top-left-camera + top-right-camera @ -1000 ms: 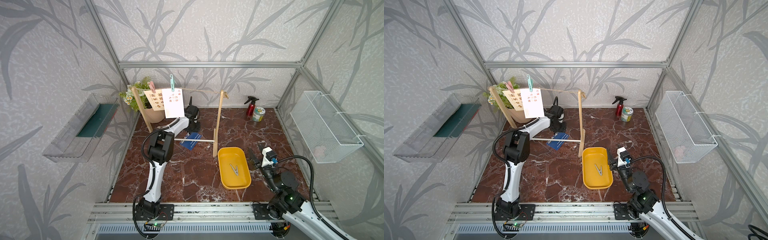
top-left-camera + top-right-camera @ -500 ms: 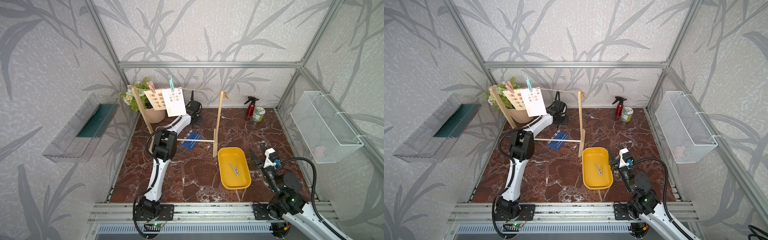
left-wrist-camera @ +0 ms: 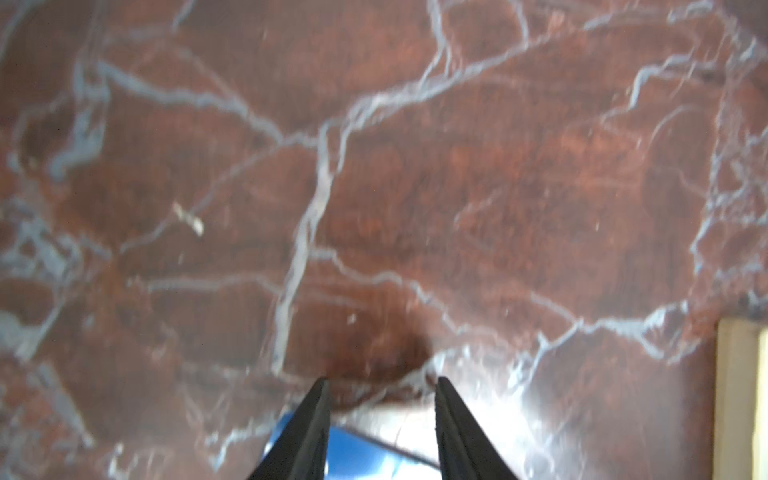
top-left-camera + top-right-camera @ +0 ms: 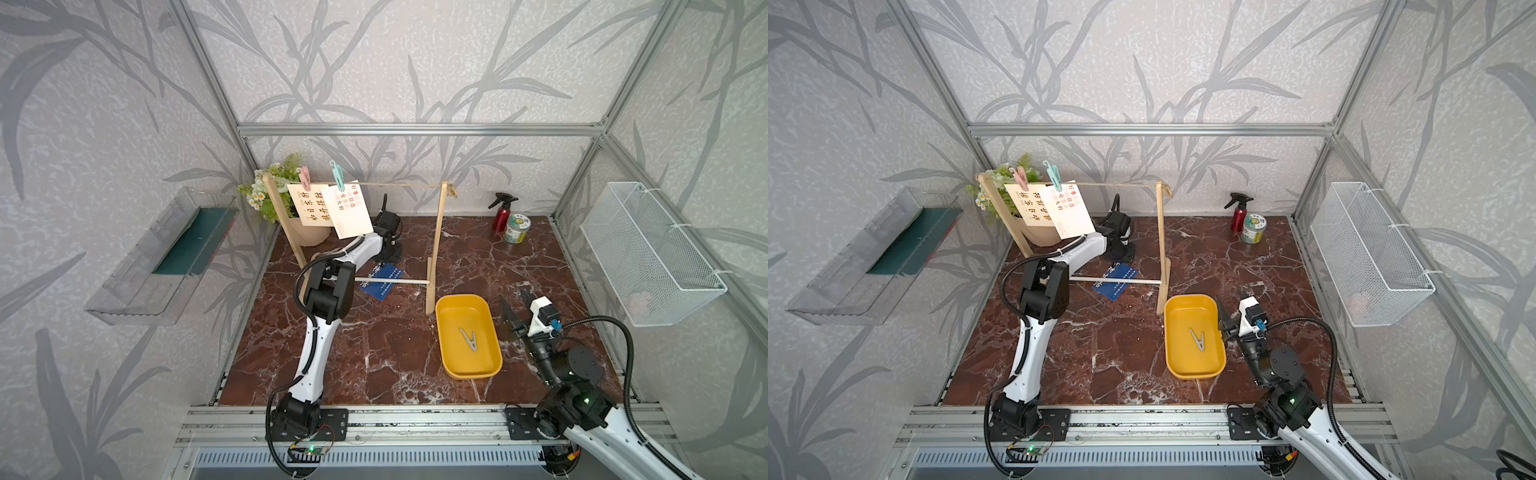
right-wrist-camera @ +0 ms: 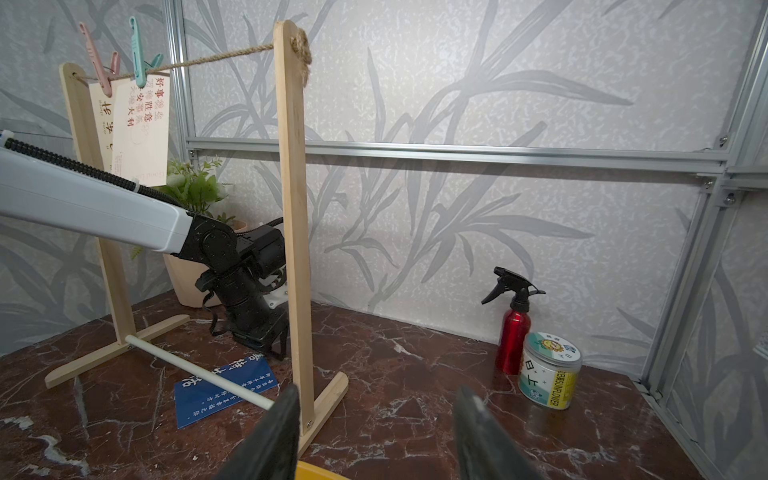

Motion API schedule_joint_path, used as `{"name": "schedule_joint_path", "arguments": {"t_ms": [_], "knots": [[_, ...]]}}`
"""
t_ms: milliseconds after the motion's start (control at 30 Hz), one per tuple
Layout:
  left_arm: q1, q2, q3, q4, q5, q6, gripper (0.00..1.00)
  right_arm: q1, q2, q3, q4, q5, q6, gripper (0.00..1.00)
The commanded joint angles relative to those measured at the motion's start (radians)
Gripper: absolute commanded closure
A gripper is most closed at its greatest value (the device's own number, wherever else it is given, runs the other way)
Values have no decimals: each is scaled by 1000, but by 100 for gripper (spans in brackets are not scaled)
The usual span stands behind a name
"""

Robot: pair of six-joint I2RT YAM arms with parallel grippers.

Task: Remove the postcards from the strings
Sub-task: Move the postcard to the center of the board.

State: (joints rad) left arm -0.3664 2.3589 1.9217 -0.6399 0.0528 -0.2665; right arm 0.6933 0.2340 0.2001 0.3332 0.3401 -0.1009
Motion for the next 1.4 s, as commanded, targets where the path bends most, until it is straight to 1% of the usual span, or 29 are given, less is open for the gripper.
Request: {"name": "schedule_joint_path", "arguments": {"t_ms": [0, 167, 333, 400, 533, 600, 700, 867, 1033, 1233, 1367], "knots": [[-8, -83, -95, -22, 8, -32, 57, -3, -9, -3, 14, 15, -3, 42], [-8, -157, -172, -13, -1, -34, 58, -3, 8, -2, 32, 13, -5, 42], [-8, -199, -204, 8, 0, -42, 58, -3, 32, 3, 48, 7, 0, 42], [-9, -212, -217, 27, -21, -43, 58, -3, 41, 3, 55, 8, 2, 42], [-22, -287, -345, 180, -53, -42, 56, -3, 46, 1, 58, 5, 5, 42], [-37, -342, -434, 300, -53, -36, 56, -3, 47, -2, 58, 8, 7, 42], [-60, -411, -510, 399, -69, -37, 55, -2, 47, -5, 52, 9, 11, 42], [-88, -452, -514, 395, -84, -37, 55, -3, 38, -11, 52, 13, 19, 42], [-123, -488, -569, 431, -87, -54, 55, -3, 34, -16, 51, 17, 19, 42], [-188, -581, -667, 502, -121, -66, 55, -2, 43, -19, 62, 19, 18, 42], [-227, -664, -781, 555, -152, -87, 54, -3, 50, -20, 69, 21, 17, 42]]}}
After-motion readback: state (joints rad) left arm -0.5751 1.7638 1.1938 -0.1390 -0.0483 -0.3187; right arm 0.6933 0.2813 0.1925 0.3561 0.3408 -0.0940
